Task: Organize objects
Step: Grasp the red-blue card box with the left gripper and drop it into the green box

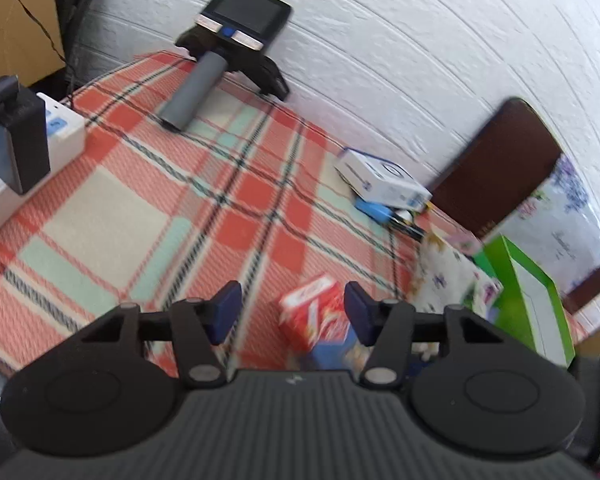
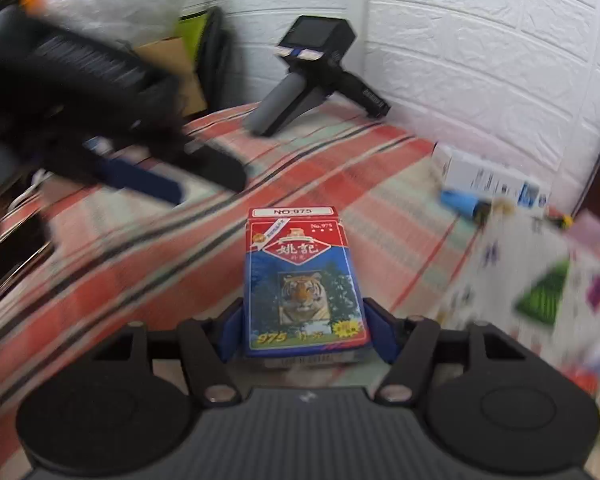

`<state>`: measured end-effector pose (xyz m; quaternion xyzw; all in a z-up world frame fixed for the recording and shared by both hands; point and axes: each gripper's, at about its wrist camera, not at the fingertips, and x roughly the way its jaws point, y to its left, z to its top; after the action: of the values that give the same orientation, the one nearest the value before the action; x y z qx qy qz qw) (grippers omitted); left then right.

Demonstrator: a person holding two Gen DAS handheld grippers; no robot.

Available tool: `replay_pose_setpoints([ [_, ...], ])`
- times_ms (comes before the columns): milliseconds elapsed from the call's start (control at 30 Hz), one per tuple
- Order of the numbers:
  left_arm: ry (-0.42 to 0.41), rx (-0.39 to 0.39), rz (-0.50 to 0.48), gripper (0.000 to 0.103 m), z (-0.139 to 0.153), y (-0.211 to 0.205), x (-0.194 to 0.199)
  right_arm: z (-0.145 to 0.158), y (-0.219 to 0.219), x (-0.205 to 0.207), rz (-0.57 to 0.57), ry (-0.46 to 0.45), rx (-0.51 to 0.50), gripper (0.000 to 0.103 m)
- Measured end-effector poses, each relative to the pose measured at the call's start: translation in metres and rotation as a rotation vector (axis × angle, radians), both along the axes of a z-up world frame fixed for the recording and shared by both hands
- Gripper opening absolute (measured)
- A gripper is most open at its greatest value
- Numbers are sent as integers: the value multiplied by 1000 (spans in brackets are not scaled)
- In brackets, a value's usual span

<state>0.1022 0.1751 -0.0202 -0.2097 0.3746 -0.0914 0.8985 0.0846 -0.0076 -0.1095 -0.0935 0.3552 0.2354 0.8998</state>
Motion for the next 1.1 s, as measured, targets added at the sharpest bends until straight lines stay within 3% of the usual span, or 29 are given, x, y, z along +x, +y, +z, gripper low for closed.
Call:
replay_pose_setpoints([
  [133, -4, 29, -76, 58, 0, -16, -34, 0, -15, -46, -43, 16, 24, 62],
  [200, 15, 27, -94, 58, -4, -21, -48, 3, -25, -58, -60, 16, 39, 73],
  [233, 30, 19, -101, 58, -7, -24, -53, 5, -28, -63, -67, -1, 44, 83],
  [267, 48, 11, -109, 58, -11, -27, -56, 8, -32, -66, -75, -14, 45, 84],
  [433, 124, 22, -148, 54, -34, -52, -54, 6, -34, -68, -72, -24, 23, 83],
  [467, 139, 32, -142, 48, -41, -56, -53, 0, -31, -63, -59, -4, 7, 74],
  [533, 95, 16, -136, 46, -44, -58, -52, -4, -27, -60, -34, -36, 12, 63],
  [667, 69, 26, -130, 38, -35, -68, -57, 4, -32, -64, -79, -42, 28, 61],
  [800, 19, -4, -187, 35, -13, -86, -58, 21, -55, -83, -127, -152, 18, 61],
  [1100, -153, 68, -439, 35, 47, -212, -21, 63, -158, -81, -405, -334, 25, 61],
])
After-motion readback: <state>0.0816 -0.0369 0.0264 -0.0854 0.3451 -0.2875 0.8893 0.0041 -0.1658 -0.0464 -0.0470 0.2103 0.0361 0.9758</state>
